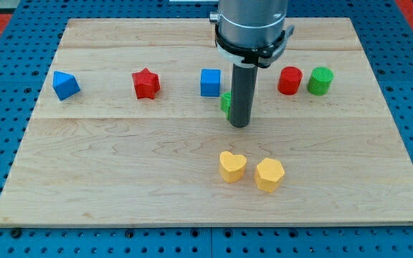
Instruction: Push the green star to the left side of the red circle
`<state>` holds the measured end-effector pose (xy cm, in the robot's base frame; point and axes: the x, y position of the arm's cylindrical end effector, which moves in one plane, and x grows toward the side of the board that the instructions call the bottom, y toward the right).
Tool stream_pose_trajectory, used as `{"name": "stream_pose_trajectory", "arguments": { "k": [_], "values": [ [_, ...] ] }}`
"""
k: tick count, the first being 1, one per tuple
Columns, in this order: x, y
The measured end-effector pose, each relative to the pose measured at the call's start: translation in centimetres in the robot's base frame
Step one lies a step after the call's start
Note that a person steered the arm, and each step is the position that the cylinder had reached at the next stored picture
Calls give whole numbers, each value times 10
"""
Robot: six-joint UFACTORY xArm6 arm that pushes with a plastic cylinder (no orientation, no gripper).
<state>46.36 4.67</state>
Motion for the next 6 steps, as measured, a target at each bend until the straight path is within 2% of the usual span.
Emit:
{"name": "stream_pose_trajectory", "arguments": {
  "k": [1,2,3,4,5,6],
  "values": [
    [2,-47],
    [-25,-43],
    [-33,2],
    [-32,17],
    [-4,28],
    [-20,35]
  ]
}}
